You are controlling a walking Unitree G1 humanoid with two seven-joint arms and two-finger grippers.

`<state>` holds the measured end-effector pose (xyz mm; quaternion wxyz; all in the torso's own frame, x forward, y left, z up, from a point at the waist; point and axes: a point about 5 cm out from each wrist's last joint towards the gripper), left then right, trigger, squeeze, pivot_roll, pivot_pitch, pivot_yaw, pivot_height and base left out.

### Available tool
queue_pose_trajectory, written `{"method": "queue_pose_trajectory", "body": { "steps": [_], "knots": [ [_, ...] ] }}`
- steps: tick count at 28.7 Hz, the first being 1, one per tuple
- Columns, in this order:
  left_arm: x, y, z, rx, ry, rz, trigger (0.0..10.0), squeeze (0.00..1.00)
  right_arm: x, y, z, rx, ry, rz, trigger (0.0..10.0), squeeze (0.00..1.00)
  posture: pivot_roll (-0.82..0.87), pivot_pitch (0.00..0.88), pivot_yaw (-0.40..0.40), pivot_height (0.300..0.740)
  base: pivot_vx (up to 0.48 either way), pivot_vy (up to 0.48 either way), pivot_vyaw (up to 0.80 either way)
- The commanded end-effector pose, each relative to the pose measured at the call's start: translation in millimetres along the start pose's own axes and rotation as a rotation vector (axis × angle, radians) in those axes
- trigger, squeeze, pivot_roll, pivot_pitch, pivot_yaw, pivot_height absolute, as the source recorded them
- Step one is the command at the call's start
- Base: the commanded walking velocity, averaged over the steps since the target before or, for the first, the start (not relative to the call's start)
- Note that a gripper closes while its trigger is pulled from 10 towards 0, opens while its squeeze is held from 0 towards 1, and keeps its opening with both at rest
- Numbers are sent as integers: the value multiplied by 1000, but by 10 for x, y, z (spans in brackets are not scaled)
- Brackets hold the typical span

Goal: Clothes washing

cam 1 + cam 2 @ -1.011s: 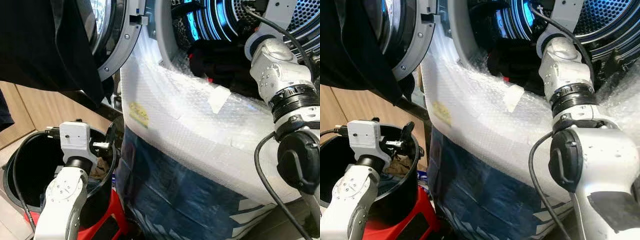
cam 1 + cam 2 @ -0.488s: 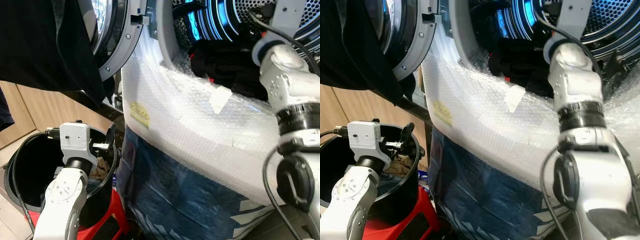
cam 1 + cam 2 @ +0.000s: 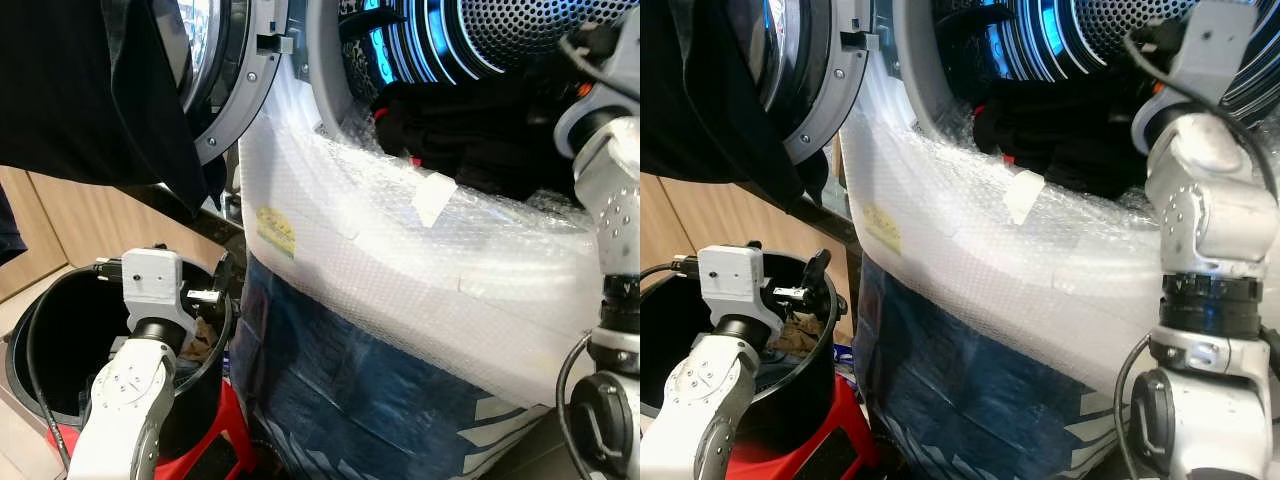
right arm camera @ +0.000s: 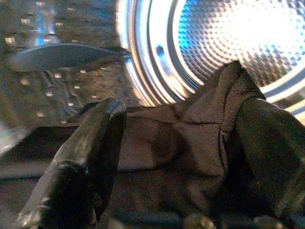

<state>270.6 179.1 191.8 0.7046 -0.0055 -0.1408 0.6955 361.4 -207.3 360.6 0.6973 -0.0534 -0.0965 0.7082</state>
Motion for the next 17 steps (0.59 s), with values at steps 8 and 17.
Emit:
{"method": "queue_pose_trajectory", "body": {
  "steps": [8, 17],
  "knots": [
    [-28, 36, 35, -13, 3, -11, 10000, 0, 224, 383, 20, 13, 13, 223, 10000, 0, 152, 1, -134, 740, 0, 0, 0],
    [-48, 21, 40, -14, 6, -26, 10000, 0, 39, 491, -58, 88, 137, 200, 10000, 0, 146, 7, -135, 740, 0, 0, 0]
  ]
}}
Point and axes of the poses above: a point about 5 cm out from each wrist's last joint towards the gripper, its own y axis pointing back from the gripper into the wrist, its own z axis along the axis of the wrist's last joint, x = y × z, and after that the axes turned 7 degrees about -y, right-handed
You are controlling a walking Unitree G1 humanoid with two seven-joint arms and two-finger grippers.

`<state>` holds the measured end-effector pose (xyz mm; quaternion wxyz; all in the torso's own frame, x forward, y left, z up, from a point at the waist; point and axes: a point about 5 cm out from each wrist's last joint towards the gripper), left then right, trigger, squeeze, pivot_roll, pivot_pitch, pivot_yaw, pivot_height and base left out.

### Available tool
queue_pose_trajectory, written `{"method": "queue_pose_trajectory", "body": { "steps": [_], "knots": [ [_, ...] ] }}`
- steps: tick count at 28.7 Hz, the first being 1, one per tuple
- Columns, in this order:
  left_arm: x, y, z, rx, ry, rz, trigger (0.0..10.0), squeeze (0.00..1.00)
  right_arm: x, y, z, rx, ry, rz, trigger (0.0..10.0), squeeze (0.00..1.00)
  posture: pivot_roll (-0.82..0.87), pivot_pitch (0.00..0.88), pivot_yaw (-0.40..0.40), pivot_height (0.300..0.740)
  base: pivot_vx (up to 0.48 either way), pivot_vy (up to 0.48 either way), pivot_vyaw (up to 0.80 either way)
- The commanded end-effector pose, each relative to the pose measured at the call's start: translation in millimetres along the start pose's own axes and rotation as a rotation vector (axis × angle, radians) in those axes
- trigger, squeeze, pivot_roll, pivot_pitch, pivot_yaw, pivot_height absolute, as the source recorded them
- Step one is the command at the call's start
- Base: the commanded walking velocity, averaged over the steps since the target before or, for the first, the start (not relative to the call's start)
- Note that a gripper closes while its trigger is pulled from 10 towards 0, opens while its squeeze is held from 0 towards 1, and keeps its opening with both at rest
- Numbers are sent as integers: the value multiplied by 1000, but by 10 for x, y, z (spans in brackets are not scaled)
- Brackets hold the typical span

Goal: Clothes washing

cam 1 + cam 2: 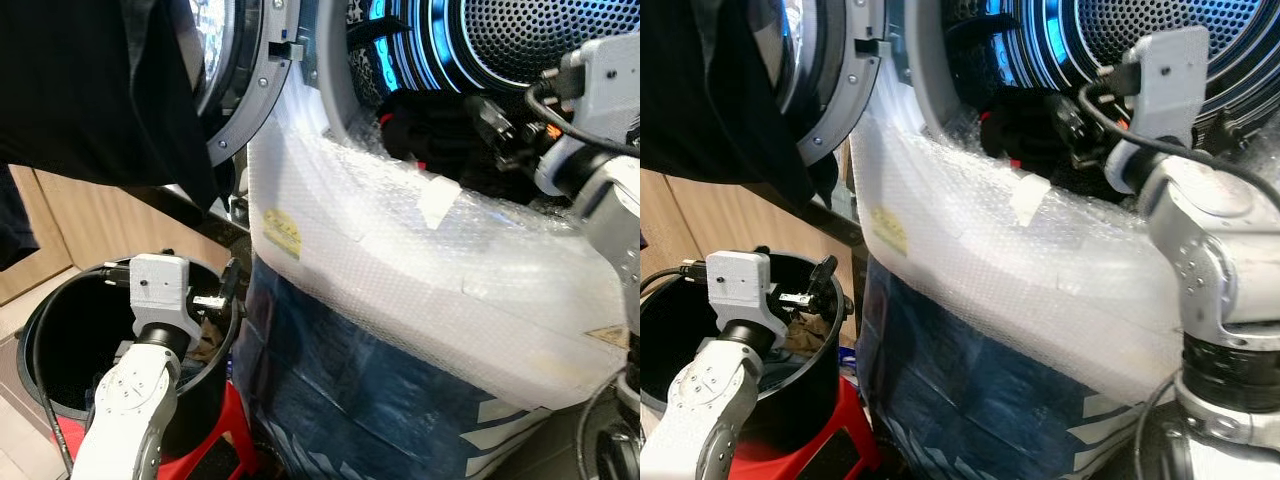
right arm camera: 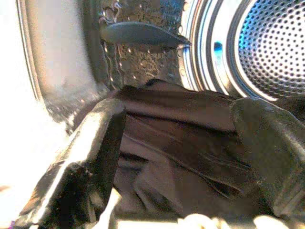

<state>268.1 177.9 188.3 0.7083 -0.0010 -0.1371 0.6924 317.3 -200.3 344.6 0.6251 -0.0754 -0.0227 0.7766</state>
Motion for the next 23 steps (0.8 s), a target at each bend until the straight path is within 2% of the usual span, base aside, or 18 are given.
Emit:
{"method": "queue_pose_trajectory", "body": {
  "steps": [1, 8, 11, 12, 15, 20, 23],
  "knots": [
    [-30, -10, 68, -25, 6, -15, 10000, 0, -39, 44, -8, 23, 28, -11, 10000, 0, 144, 8, -136, 740, 0, 0, 0],
    [-43, -26, 67, -26, 11, -18, 10000, 0, 14, 6, -113, 120, -70, 65, 10000, 0, 143, 9, -139, 740, 0, 0, 0],
    [-42, -30, 72, -28, 11, -15, 10000, 0, 40, -60, -131, 134, -111, 102, 10000, 0, 147, 9, -142, 740, 0, 0, 0],
    [-35, -29, 75, -29, 12, -12, 10000, 0, 53, -101, -145, 161, -154, 131, 10000, 0, 148, 12, -142, 740, 0, 0, 0],
    [-27, -29, 78, -30, 11, -7, 10000, 0, 81, -165, -186, 209, -199, 188, 10000, 0, 152, 13, -147, 740, 0, 0, 0],
    [-15, -26, 87, -32, 11, 2, 10000, 0, 68, -210, -248, 269, -269, 226, 10000, 0, 157, 14, -152, 740, 0, 0, 0],
    [-2, -23, 90, -33, 11, 10, 10000, 0, 30, -259, -334, 307, -267, 210, 10000, 0, 162, 16, -154, 740, 0, 0, 0]
  ]
}}
Point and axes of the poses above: a point about 5 cm out from each wrist's last joint towards the gripper, its own y axis pointing back from the gripper into the wrist, its own z axis along the axis of the wrist's last joint, x = y × z, and after that the axes turned 7 degrees about -y, right-handed
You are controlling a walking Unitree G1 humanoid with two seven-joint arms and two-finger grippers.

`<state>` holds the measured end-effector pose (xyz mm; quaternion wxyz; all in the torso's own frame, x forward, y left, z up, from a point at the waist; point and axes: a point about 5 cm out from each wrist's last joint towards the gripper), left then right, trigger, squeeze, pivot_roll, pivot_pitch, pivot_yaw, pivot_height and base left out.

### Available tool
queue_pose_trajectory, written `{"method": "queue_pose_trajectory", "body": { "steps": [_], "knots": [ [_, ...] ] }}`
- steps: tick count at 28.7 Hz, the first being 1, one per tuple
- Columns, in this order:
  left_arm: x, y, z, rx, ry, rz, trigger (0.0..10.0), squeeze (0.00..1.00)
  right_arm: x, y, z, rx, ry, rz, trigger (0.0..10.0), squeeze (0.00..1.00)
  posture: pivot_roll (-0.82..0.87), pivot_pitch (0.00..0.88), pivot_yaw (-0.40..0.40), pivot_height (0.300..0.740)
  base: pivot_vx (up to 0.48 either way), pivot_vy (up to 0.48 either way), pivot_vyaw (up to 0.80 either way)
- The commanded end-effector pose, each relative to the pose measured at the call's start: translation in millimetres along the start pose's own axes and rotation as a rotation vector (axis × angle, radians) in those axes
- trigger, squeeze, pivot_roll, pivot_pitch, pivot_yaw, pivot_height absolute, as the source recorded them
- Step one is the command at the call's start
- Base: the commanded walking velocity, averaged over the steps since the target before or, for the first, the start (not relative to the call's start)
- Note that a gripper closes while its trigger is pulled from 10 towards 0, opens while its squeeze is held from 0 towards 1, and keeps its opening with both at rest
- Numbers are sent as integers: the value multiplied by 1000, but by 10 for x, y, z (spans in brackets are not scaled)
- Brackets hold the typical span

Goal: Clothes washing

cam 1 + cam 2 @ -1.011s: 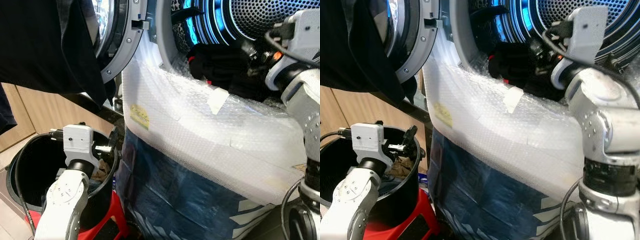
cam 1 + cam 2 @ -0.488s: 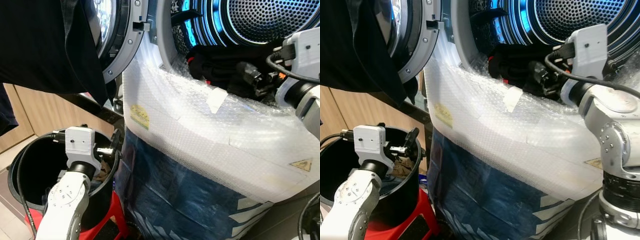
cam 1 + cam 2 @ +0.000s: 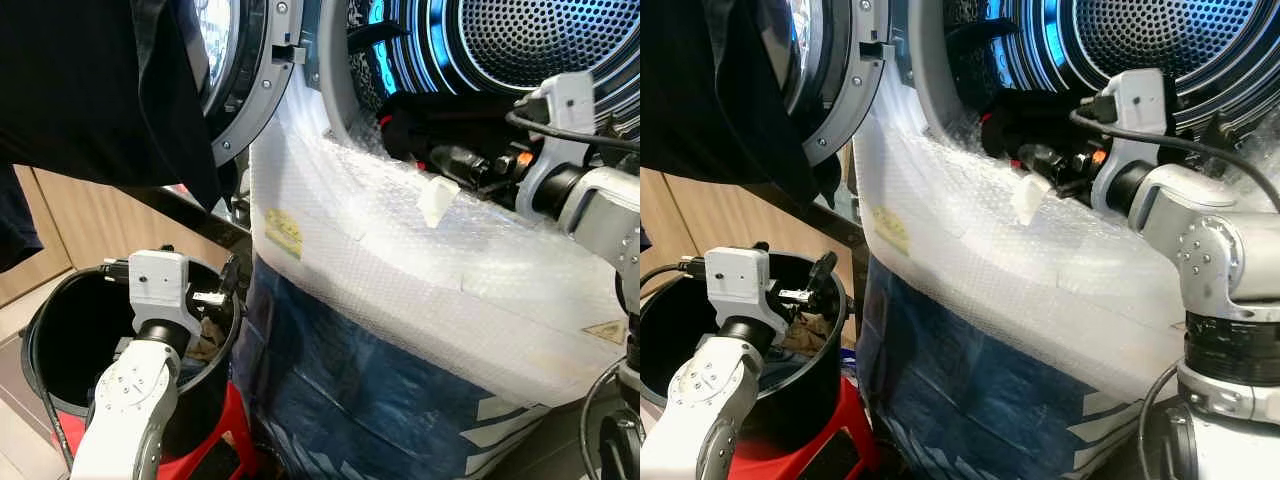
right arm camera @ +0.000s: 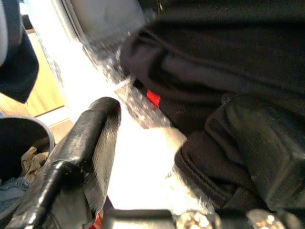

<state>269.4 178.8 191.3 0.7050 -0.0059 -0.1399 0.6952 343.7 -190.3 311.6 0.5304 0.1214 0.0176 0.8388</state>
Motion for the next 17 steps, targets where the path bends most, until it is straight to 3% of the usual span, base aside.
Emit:
{"method": "queue_pose_trajectory", "body": {
  "steps": [1, 8, 17],
  "knots": [
    [-17, -5, 65, -22, 10, 0, 10000, 0, -37, -6, 40, 5, 2, -15, 10000, 0, 162, 16, -154, 740, 0, 0, 0],
    [-19, -5, 75, -24, 9, -4, 10000, 0, -46, -177, -21, 43, -22, -4, 10000, 0, 163, 18, -144, 740, 0, 0, 0],
    [8, -29, 98, -30, 5, 2, 10000, 0, 23, -388, 72, 30, -5, -20, 10000, 0, 165, 25, -137, 740, 0, 0, 0]
  ]
}}
Point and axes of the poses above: a point about 5 cm out from each wrist's last joint towards the gripper, its own y axis pointing back from the gripper into the wrist, its own z axis along the axis of the wrist's last joint, x = y × z, and after that the axes turned 7 degrees about -y, right-handed
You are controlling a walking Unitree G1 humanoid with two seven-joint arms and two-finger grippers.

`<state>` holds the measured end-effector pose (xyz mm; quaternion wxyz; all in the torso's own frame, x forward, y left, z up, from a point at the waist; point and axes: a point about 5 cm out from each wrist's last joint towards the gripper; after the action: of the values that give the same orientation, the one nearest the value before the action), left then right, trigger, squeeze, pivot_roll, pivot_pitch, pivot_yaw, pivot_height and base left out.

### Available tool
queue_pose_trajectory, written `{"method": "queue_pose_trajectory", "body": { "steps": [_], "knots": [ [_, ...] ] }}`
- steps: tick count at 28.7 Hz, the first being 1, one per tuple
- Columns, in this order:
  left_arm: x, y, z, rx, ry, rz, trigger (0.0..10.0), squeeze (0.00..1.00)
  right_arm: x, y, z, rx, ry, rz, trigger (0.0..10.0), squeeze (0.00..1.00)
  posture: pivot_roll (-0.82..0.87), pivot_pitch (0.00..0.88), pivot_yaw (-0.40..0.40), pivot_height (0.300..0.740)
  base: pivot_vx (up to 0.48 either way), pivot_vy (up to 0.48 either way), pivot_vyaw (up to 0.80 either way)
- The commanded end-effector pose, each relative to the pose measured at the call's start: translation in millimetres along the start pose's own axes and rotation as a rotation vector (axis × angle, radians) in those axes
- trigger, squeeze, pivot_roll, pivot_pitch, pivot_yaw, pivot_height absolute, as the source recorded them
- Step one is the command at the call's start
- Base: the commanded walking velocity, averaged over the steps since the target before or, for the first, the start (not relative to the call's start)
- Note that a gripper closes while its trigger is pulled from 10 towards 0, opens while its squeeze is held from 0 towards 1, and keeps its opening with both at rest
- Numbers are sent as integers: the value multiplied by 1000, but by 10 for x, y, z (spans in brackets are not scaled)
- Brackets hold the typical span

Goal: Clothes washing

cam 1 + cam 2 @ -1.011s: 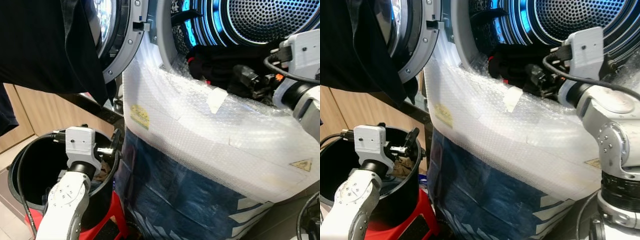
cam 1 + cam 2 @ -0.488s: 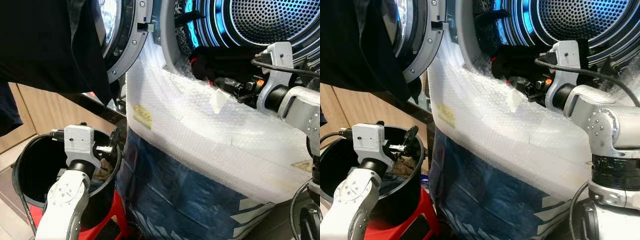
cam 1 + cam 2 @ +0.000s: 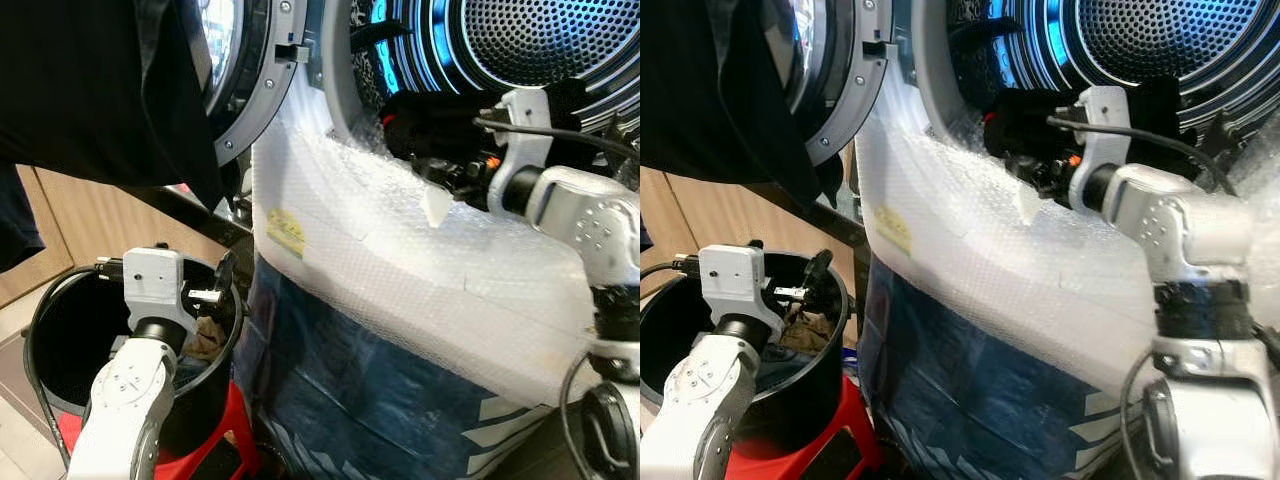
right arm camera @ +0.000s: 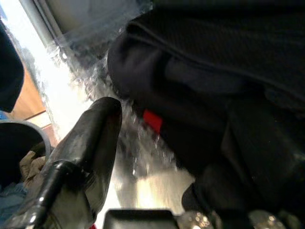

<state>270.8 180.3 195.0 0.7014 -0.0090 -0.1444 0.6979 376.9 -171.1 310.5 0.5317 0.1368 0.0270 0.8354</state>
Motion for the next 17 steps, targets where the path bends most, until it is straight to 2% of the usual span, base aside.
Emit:
{"method": "queue_pose_trajectory", "body": {
  "steps": [1, 3, 5, 7, 13, 17],
  "knots": [
    [-13, -12, 71, -21, 4, -10, 10000, 0, 15, -53, 32, 0, 22, -11, 10000, 0, 166, 27, -135, 740, 0, 0, 0],
    [-13, -12, 71, -21, 4, -10, 10000, 0, 15, -53, 32, 0, 22, -11, 10000, 0, 166, 27, -135, 740, 0, 0, 0],
    [-18, -11, 86, -24, 5, -11, 10000, 0, 70, -198, 31, -2, -1, -10, 10000, 0, 172, 29, -133, 740, 0, 0, 0],
    [-17, -11, 89, -25, 5, -10, 10000, 0, 69, -230, 36, -4, -4, -15, 10000, 0, 177, 29, -133, 740, 0, 0, 0],
    [-4, -13, 96, -25, 3, -4, 10000, 0, -65, -330, 137, -58, -109, -110, 10000, 0, 180, 37, -134, 740, 0, 0, 0],
    [1, -17, 101, -27, 2, -1, 10000, 0, -96, -343, 200, -90, -124, -130, 10000, 0, 182, 37, -133, 740, 0, 0, 0]
  ]
}}
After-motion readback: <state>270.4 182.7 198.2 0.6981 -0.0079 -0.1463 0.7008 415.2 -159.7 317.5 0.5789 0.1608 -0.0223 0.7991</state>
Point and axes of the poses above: a point about 5 cm out from each wrist's last joint towards the gripper, its own y axis pointing back from the gripper into the wrist, its own z axis along the axis of the wrist's last joint, x = y × z, and after that the axes turned 7 degrees about -y, right-handed
